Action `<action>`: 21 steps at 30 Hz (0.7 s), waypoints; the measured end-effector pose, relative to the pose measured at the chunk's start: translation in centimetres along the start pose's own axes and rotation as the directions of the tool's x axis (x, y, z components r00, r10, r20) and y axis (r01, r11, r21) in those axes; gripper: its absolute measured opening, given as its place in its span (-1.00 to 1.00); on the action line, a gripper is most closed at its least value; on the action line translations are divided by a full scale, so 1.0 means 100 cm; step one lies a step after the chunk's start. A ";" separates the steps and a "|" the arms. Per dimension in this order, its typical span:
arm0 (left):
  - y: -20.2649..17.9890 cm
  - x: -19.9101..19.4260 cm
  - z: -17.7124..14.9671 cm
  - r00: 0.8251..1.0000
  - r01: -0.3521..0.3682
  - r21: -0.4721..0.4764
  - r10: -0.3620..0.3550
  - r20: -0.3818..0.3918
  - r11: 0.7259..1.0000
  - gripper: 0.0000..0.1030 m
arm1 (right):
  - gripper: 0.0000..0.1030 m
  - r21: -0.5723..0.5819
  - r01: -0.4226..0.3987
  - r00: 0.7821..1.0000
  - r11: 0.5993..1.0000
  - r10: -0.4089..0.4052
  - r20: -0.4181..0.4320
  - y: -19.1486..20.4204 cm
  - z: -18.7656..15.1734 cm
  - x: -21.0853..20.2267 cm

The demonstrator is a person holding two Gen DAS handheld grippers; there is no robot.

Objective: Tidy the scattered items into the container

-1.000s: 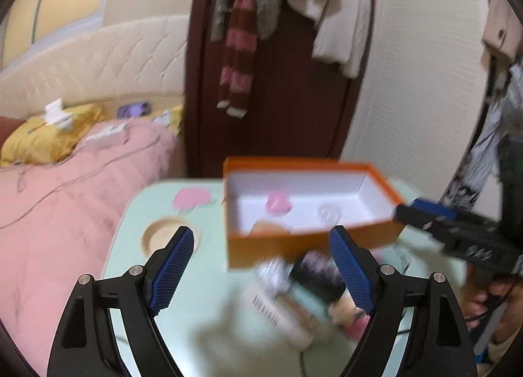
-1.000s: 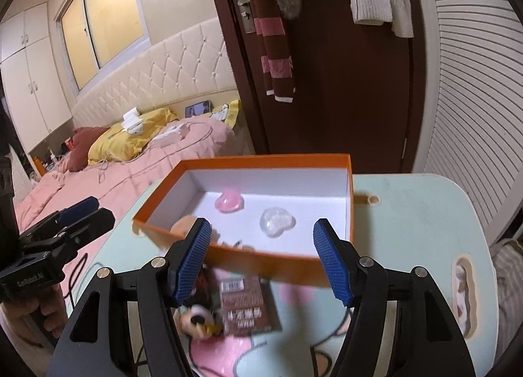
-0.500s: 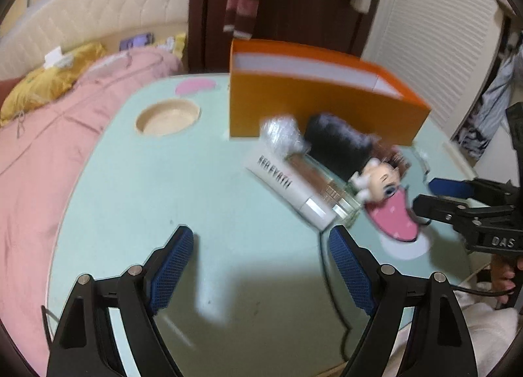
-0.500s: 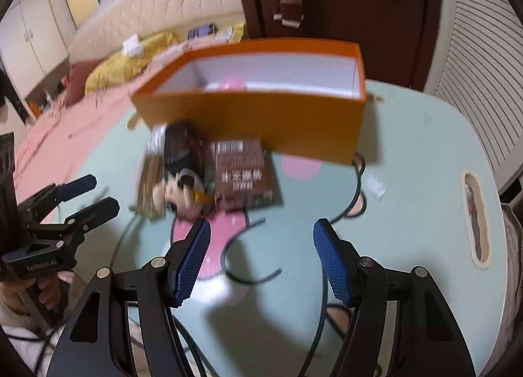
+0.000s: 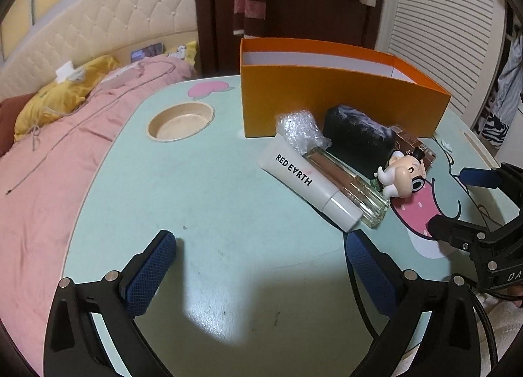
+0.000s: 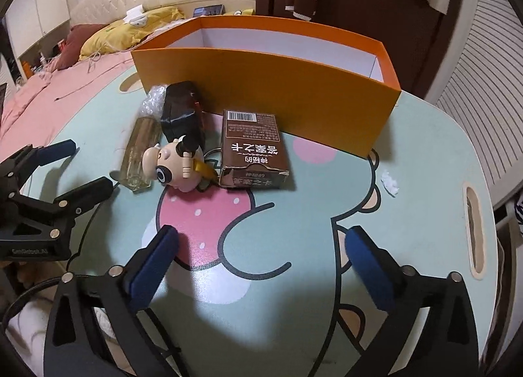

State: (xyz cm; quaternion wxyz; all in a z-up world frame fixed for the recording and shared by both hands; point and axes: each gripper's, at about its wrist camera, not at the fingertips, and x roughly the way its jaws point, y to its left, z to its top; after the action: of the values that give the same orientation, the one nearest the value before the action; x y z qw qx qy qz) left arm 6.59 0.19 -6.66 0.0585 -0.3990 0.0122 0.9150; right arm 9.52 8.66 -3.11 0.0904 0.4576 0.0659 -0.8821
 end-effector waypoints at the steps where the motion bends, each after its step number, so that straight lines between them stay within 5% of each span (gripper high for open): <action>1: 0.000 0.001 0.000 1.000 0.001 0.001 -0.001 0.003 1.000 1.00 | 0.99 0.000 0.000 1.000 1.000 0.000 0.000 0.000 0.000 0.001; 17: 0.007 0.002 0.003 1.000 0.012 -0.010 -0.013 -0.022 1.000 0.98 | 0.99 -0.002 -0.004 1.000 1.000 0.004 0.001 -0.003 0.000 -0.007; 21: 0.021 -0.008 0.013 0.993 0.120 -0.132 -0.118 0.022 0.984 0.52 | 0.99 -0.001 -0.006 1.000 1.000 0.006 0.004 -0.003 -0.001 -0.006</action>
State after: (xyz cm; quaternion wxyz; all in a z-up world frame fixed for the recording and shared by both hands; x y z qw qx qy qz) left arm 5.94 -1.89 -5.19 0.0866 -0.3953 -0.0732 0.9115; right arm 9.89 9.00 -2.63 0.0933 0.4559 0.0650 -0.8828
